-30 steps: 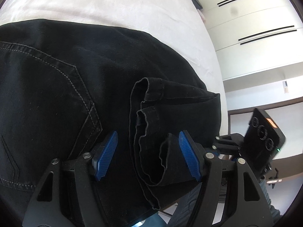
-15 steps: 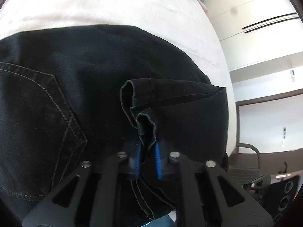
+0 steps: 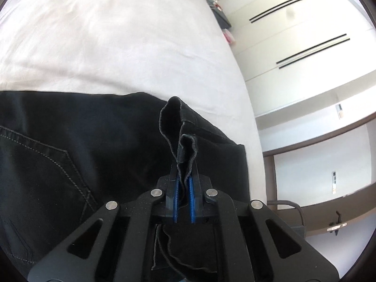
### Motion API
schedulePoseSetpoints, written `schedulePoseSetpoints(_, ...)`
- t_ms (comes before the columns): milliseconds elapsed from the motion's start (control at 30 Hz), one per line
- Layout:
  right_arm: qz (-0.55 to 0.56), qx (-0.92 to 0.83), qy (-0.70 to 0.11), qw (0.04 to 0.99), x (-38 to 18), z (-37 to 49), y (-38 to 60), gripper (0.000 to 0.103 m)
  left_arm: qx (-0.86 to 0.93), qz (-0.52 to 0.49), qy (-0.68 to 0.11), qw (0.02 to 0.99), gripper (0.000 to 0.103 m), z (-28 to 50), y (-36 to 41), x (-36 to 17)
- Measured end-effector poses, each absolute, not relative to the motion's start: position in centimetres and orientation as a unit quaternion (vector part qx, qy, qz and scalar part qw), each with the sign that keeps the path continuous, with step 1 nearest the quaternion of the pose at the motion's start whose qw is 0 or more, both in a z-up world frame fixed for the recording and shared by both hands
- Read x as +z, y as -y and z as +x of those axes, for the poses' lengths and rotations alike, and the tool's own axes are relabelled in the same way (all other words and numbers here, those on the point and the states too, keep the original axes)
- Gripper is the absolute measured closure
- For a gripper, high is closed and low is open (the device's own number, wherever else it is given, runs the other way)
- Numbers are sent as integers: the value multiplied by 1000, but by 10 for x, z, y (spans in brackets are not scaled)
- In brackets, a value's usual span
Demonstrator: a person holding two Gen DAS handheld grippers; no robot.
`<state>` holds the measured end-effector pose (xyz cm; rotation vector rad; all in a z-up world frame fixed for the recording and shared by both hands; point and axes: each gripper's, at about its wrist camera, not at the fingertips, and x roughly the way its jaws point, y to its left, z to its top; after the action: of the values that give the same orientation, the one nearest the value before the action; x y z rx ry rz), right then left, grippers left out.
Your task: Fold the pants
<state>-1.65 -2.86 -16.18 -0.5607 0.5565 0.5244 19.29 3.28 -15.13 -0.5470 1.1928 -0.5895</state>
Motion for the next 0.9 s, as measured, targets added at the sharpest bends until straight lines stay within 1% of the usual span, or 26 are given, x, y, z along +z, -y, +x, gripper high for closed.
schedulePoseSetpoints(67, -288, 250, -270, 884, -181, -17, 14, 98, -251, -266, -566, 739, 98, 191, -43, -175)
schedulePoseSetpoints(133, -296, 249, -283, 878, -204, -17, 1, 98, -239, -304, -572, 723, 98, 187, -58, -198)
schedulePoseSetpoints(200, -306, 248, -296, 870, -228, -25, -11, 98, -241, -327, -566, 718, 97, 181, -67, -204)
schedulePoseSetpoints(267, -303, 237, -291, 876, -237, -33, -14, 97, -240, -316, -567, 722, 97, 178, -66, -200)
schedulePoseSetpoints(300, -287, 234, -294, 881, -237, -33, -11, 97, -241, -311, -567, 724, 95, 178, -65, -197)
schedulePoseSetpoints(433, -261, 244, -312, 880, -225, -32, 0, 95, -241, -303, -567, 727, 95, 175, -64, -188)
schedulePoseSetpoints(467, -248, 253, -320, 879, -219, -35, 5, 92, -240, -297, -567, 730, 95, 174, -65, -184)
schedulePoseSetpoints(633, -135, 281, -343, 886, -180, -43, 65, 92, -239, -268, -567, 741, 95, 153, -65, -159)
schedulePoseSetpoints(700, -73, 280, -352, 890, -163, -31, 105, 83, -236, -259, -563, 748, 95, 145, -63, -145)
schedulePoseSetpoints(733, -43, 280, -363, 888, -159, -21, 128, 75, -241, -259, -556, 752, 95, 142, -62, -137)
schedulePoseSetpoints(767, -23, 284, -372, 884, -159, -11, 149, 69, -254, -257, -548, 755, 95, 140, -58, -128)
schedulePoseSetpoints(900, -10, 311, -412, 856, -167, 20, 196, 64, -297, -237, -534, 755, 95, 142, -30, -103)
